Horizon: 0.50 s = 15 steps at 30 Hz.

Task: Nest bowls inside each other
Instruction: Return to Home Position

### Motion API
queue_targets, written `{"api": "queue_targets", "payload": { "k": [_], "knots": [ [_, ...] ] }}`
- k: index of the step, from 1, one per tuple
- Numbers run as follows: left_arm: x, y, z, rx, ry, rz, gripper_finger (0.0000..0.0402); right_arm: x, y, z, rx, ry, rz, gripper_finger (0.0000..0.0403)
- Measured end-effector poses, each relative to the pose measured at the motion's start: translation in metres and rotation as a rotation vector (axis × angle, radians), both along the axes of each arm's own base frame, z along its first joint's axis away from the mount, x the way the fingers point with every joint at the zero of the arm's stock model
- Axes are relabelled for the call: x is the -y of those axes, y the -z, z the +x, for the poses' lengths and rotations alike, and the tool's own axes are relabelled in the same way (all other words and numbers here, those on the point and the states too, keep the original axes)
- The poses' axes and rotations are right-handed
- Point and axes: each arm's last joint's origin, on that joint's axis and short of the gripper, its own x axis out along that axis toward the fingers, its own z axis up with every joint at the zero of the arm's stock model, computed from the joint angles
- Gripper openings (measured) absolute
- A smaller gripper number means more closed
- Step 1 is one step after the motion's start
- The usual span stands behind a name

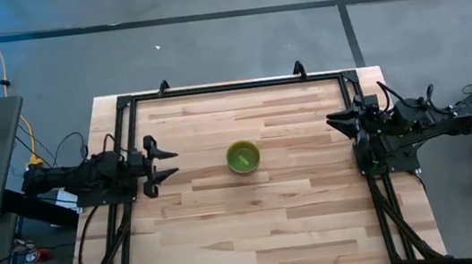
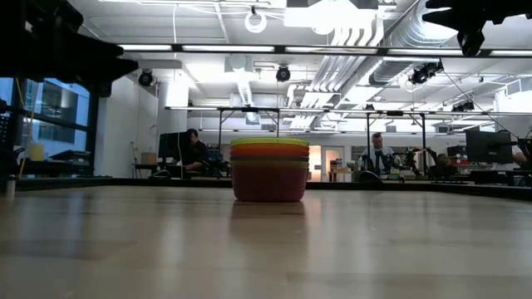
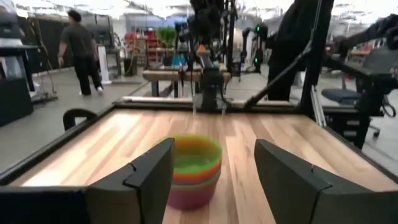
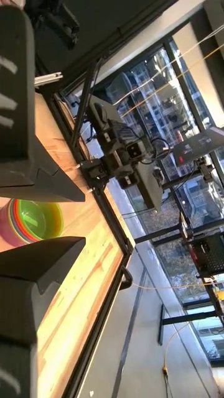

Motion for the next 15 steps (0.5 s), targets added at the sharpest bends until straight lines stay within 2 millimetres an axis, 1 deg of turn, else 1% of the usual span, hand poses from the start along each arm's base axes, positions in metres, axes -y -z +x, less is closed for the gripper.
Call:
{"api": "queue_targets", "payload": {
  "k": [5,8,11,15],
  "knots": [
    [0.0005,0.0003,0.0001,-0.011,0.017,0.051,0.0211,0.0000,0.0006,-0.0001,0.000,0.000,0.021,0.0090],
    [0.0017,0.0007,0.0002,-0.019,0.059,0.092,0.0211,-0.0006,0.0016,0.0000,-0.009,-0.020,0.031,0.0090],
    [0.0032,0.0009,0.0003,-0.018,0.107,0.091,0.0211,-0.0006,0.0027,0.0000,-0.017,-0.022,0.044,0.0090],
    [0.0033,0.0009,0.0004,-0.017,0.114,0.084,0.0211,-0.0006,0.0034,-0.0001,-0.022,-0.021,0.052,0.0089]
  ]
}}
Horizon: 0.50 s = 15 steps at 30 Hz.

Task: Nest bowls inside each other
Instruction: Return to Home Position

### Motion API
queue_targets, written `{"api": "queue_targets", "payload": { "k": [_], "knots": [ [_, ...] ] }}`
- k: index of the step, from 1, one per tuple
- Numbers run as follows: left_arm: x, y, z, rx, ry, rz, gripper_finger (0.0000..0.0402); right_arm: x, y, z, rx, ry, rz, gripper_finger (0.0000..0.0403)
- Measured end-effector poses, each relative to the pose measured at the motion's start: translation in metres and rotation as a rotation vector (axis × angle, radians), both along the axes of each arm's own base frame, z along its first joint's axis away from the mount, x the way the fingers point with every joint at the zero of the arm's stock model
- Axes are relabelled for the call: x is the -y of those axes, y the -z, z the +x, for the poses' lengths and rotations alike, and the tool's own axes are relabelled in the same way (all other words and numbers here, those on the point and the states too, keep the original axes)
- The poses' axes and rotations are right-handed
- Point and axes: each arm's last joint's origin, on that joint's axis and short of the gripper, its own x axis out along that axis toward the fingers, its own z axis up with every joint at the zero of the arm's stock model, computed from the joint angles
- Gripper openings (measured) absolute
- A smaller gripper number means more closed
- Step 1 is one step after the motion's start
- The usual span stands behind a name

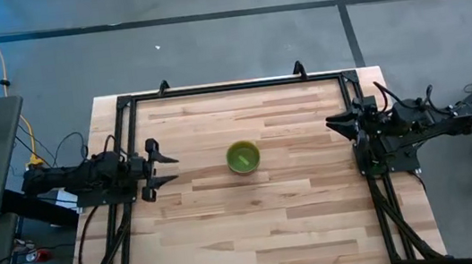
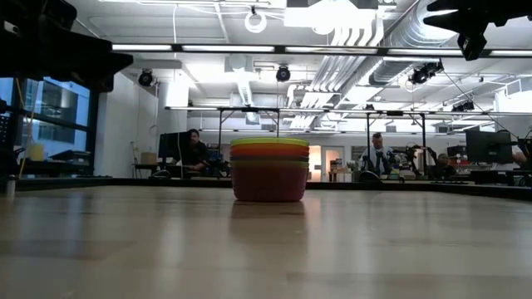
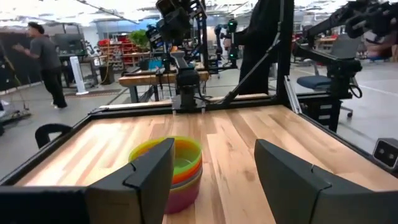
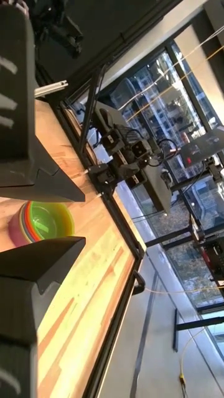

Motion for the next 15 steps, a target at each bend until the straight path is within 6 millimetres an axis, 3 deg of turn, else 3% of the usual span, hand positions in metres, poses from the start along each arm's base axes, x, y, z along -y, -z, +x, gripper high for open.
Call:
{"api": "queue_targets", "payload": {
  "k": [15],
  "knots": [
    [-0.0008,-0.0005,-0.0001,0.010,-0.024,-0.090,0.0211,-0.0007,0.0001,0.0002,-0.001,-0.026,0.001,0.0089]
  ]
}}
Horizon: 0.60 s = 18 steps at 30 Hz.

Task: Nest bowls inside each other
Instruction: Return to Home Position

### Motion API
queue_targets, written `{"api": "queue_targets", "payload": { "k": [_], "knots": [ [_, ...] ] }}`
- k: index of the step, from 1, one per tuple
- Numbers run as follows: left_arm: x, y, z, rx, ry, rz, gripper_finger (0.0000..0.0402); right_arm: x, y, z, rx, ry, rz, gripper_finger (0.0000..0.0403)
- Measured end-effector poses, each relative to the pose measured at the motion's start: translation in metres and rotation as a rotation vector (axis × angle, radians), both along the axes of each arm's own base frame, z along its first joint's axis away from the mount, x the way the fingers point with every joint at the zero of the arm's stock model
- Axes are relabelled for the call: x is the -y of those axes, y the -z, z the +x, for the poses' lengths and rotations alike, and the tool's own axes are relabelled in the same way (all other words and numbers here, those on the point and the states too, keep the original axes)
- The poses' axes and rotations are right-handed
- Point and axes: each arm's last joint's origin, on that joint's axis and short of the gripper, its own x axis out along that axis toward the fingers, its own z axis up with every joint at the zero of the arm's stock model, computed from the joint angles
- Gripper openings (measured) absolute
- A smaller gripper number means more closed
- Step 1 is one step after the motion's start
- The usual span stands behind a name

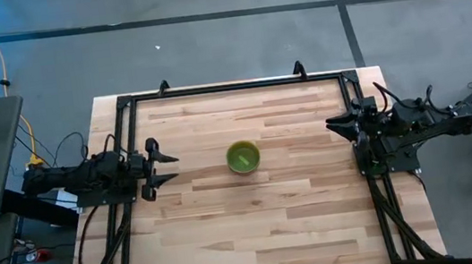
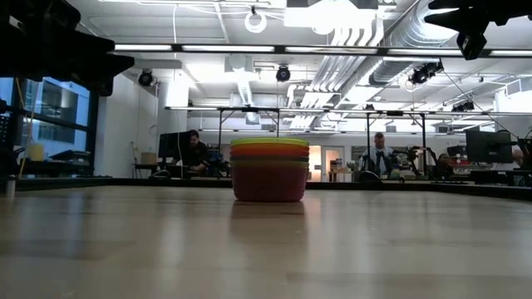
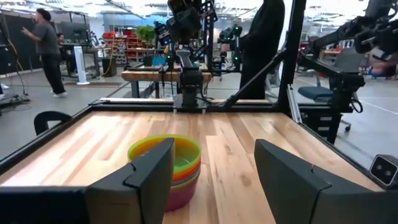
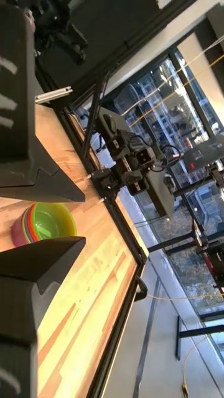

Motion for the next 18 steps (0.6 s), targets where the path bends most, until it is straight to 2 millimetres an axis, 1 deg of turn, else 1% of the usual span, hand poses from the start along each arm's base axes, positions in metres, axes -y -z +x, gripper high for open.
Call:
{"api": "queue_targets", "payload": {
  "k": [3,7,10,13,18],
  "knots": [
    [0.000,-0.001,0.000,0.007,-0.002,-0.012,0.0211,0.000,0.000,0.000,-0.003,-0.014,-0.012,0.0089],
    [0.000,-0.003,0.000,0.025,-0.005,0.025,0.0211,0.000,0.003,0.000,-0.047,0.004,-0.076,0.0089],
    [0.000,-0.006,0.000,0.063,-0.005,0.030,0.0211,0.002,0.012,0.001,-0.099,0.066,-0.118,0.0089],
    [0.000,-0.006,0.000,0.064,0.002,0.017,0.0211,0.002,0.024,0.003,-0.111,0.075,-0.150,0.0089],
    [0.000,-0.005,0.000,0.050,0.005,-0.041,0.0211,0.004,0.037,-0.003,-0.110,0.122,-0.226,0.0089]
  ]
}}
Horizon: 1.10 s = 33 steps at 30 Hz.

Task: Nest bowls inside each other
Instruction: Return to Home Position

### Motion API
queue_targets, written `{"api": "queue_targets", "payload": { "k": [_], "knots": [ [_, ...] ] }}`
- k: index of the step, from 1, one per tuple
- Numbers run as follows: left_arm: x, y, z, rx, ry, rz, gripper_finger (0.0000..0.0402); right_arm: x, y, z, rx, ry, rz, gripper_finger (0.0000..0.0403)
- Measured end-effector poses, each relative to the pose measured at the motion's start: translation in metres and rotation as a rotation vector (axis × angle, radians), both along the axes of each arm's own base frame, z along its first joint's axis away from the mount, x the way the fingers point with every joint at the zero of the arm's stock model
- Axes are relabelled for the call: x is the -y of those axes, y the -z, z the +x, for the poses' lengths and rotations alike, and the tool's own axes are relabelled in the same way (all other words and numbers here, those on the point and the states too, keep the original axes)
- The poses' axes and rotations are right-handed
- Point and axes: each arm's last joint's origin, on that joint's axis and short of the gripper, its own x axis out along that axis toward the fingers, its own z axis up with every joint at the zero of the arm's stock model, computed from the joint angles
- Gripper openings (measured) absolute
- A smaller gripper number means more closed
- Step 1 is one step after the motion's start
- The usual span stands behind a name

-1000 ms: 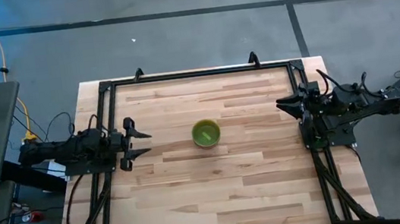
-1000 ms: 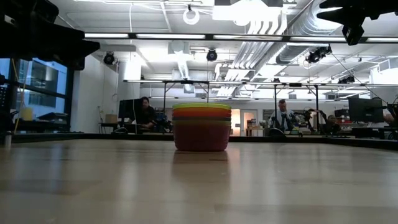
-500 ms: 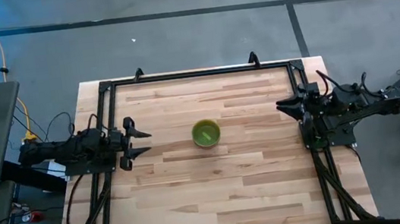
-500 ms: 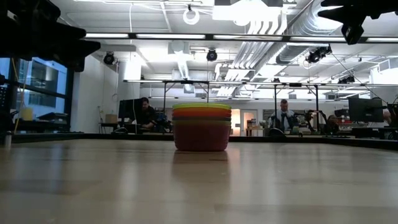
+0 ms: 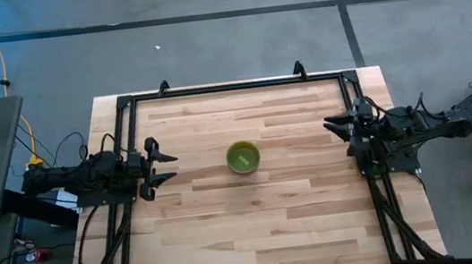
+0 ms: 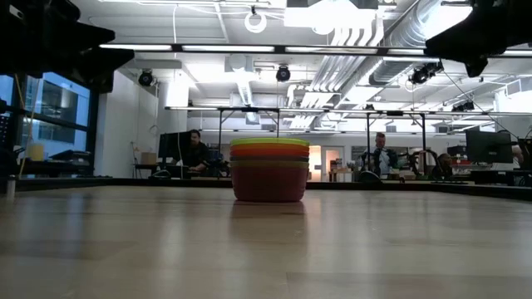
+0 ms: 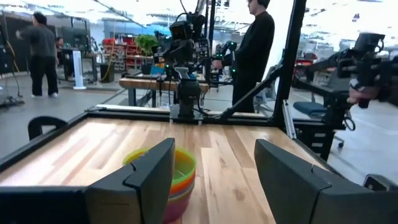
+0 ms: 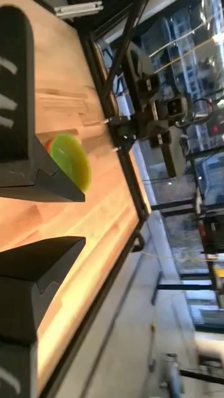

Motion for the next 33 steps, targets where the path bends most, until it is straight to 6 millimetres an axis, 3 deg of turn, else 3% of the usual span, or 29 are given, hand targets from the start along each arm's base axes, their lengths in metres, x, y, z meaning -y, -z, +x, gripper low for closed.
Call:
{"api": "queue_targets", "payload": {
  "k": [8,12,23,33],
  "knots": [
    [0.000,0.000,0.000,0.000,0.000,-0.042,0.0211,0.000,0.001,-0.011,0.058,-0.075,-0.078,0.0089],
    [0.000,0.001,0.000,-0.005,0.000,-0.043,0.0211,-0.002,0.015,-0.001,0.043,-0.101,-0.088,0.0089],
    [0.000,-0.001,0.000,0.008,0.014,-0.034,0.0211,-0.008,0.053,0.022,0.222,-0.154,-0.278,0.0089],
    [0.004,-0.001,0.000,0.005,0.151,-0.023,0.0211,-0.014,0.058,0.024,0.253,-0.349,-0.386,0.0089]
  ]
}}
